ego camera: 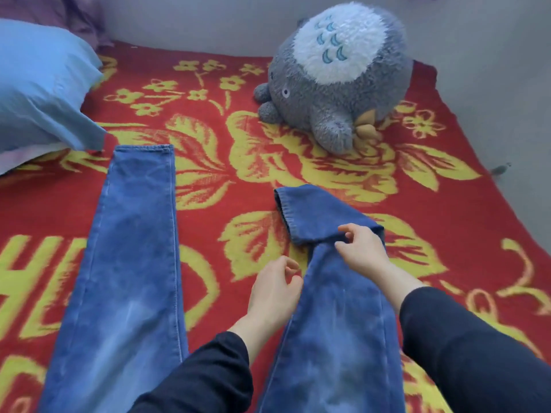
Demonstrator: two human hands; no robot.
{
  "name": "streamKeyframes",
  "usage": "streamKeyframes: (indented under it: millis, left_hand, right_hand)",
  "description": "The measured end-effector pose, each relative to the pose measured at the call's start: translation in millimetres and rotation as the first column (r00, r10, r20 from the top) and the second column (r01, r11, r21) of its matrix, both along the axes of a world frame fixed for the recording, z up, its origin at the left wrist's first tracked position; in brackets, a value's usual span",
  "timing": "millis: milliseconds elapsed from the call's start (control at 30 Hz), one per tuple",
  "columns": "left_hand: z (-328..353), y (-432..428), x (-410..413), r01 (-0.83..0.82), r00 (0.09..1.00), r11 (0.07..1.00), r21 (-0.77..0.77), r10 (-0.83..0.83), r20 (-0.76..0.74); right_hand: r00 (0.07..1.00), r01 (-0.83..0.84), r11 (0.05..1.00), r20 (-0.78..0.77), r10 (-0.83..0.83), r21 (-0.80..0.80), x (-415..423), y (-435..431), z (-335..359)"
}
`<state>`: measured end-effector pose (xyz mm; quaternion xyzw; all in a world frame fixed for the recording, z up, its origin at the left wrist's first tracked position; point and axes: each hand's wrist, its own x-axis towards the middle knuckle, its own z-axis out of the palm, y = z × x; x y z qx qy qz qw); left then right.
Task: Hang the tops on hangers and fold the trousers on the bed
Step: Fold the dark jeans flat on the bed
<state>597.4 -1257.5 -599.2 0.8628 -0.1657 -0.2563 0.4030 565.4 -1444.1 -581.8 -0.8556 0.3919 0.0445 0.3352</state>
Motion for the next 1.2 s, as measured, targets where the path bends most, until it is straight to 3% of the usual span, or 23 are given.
streamKeyframes:
  millis: [167, 233, 400, 500, 567, 667, 733, 800, 867, 933, 1000, 1067, 1200]
  left_hand:
    - [-38, -77, -77, -0.006, 0.999, 0.999, -0.042, 0.003, -0.051]
    - [-53, -99, -111, 0.015, 1.0, 0.999, 0.03, -0.014, -0.007]
    - [-68, -113, -150, 0.054, 0.961, 0.946, 0.32, -0.136, 0.24]
    - [-63, -116, -155, 0.075, 0.937, 0.911, 0.407, -0.205, 0.285]
    - [-57, -116, -154, 0.088, 0.938, 0.903, 0.421, -0.217, 0.269]
    - [-48, -108, -148, 0.14, 0.953, 0.903, 0.406, -0.233, 0.191]
    - [-43, -96, -142, 0.133, 0.968, 0.924, 0.358, -0.198, 0.152]
    - [-40, -79, -131, 0.074, 0.994, 0.962, 0.263, -0.091, 0.054]
    - [-36, -58, -116, -0.04, 0.975, 0.994, 0.106, 0.063, -0.213]
    - [-24, -30, -99, -0.209, 0.836, 0.977, -0.047, 0.154, -0.527]
    - [-8, 3, -84, -0.312, 0.701, 0.941, -0.128, 0.138, -0.699]
    - [12, 41, -70, -0.346, 0.654, 0.92, -0.184, 0.095, -0.75]
    - [50, 124, -32, -0.352, 0.676, 0.908, -0.226, 0.079, -0.732]
  right_hand:
    - [0.96, -0.278, 0.914, -0.068, 0.27, -0.296, -28, -62, -36]
    - [0.931, -0.361, 0.845, -0.107, 0.348, -0.395, -28, -79, -45]
    - [0.907, -0.42, 0.767, -0.186, 0.379, -0.485, -12, -92, -58]
    - [0.953, -0.29, 0.851, -0.045, 0.301, -0.438, 3, -92, -46]
    - [0.936, -0.337, 0.866, -0.036, 0.349, -0.37, 14, -96, -39]
    - [0.766, -0.638, 0.709, -0.341, 0.545, -0.299, 17, -95, -33]
    - [0.723, -0.684, 0.639, -0.438, 0.534, -0.351, 13, -92, -41]
    - [0.8, -0.598, 0.633, -0.312, 0.513, -0.491, 14, -87, -46]
    - [0.894, -0.438, 0.757, -0.145, 0.424, -0.486, 23, -78, -38]
    - [0.95, -0.294, 0.875, -0.015, 0.312, -0.384, 39, -69, -22]
    - [0.974, -0.183, 0.944, 0.082, 0.213, -0.274, 54, -57, 1]
    - [0.977, -0.112, 0.981, 0.163, 0.138, -0.162, 70, -37, 25]
    - [0.962, -0.056, 0.998, 0.268, 0.059, -0.019, 106, 26, 63]
